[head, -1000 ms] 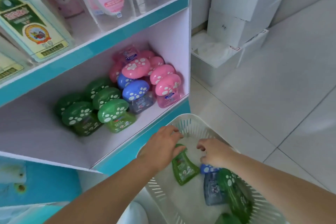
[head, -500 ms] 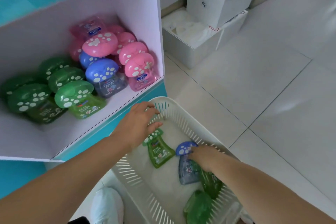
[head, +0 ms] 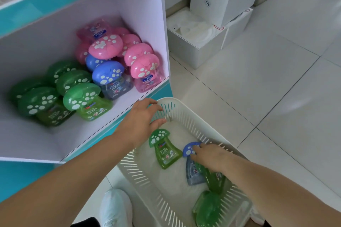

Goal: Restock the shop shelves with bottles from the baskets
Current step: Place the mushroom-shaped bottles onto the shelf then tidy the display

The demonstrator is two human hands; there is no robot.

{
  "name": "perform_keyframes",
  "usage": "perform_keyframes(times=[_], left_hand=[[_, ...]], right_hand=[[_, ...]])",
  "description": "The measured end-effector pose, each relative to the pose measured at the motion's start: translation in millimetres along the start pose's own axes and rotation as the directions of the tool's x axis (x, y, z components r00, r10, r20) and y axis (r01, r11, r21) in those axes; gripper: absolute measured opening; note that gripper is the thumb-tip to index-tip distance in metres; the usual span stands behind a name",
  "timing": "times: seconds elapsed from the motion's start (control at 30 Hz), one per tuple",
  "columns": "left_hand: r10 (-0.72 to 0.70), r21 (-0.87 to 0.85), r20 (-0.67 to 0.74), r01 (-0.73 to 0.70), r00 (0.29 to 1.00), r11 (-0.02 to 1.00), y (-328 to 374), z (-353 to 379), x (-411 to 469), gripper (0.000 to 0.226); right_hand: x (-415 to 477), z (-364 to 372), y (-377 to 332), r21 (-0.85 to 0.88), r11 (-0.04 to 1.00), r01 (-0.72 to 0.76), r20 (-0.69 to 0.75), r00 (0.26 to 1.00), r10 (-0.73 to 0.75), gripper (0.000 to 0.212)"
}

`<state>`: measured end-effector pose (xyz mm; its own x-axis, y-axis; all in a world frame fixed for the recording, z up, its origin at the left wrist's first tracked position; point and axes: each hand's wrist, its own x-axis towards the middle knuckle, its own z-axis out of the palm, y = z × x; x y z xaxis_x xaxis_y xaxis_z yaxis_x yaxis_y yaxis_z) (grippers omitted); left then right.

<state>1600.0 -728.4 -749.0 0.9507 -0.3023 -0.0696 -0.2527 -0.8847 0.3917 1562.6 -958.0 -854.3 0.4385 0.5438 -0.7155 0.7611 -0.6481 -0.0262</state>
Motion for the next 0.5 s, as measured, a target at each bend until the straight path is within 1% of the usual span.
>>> perform_keyframes(times=[0.07,0.13,0.2,0.27,0.33,0.4,0.43,0.5], left_hand=[[-0.002,-0.009,0.004,0.002,1.000,1.000,0,-2,-1,0.041],[-0.013,-0.009,0.032,0.013,0.999,1.000,2,-4,-3,0.043],[-0.023,0.003,0.095,0.023,0.995,1.000,2,-6,-4,0.047],[-0.043,-0.010,0.199,0.046,0.979,0.999,2,-10,-7,0.053],[-0.071,-0.063,0.298,0.094,0.952,0.994,6,-18,-8,0.061],[-0.091,-0.143,0.360,0.152,0.928,0.978,11,-30,-11,0.071],[-0.093,-0.182,0.367,0.169,0.926,0.969,12,-35,-12,0.075],[-0.105,-0.257,0.328,0.196,0.939,0.946,14,-48,-15,0.081]], right_hand=[[-7,-22,1,0.050,0.999,0.010,-0.060,0.998,-0.007,0.070],[-15,-42,4,0.114,0.993,0.014,-0.117,0.993,0.000,0.071],[-21,-62,8,0.184,0.983,0.006,-0.186,0.982,0.029,0.071],[-24,-85,10,0.275,0.961,0.010,-0.252,0.966,0.062,0.073],[-28,-112,12,0.334,0.942,0.026,-0.321,0.943,0.087,0.076],[-31,-137,13,0.361,0.931,0.053,-0.386,0.917,0.097,0.077],[-32,-149,13,0.376,0.924,0.072,-0.418,0.903,0.100,0.076],[-32,-168,11,0.400,0.910,0.111,-0.488,0.866,0.109,0.070]])
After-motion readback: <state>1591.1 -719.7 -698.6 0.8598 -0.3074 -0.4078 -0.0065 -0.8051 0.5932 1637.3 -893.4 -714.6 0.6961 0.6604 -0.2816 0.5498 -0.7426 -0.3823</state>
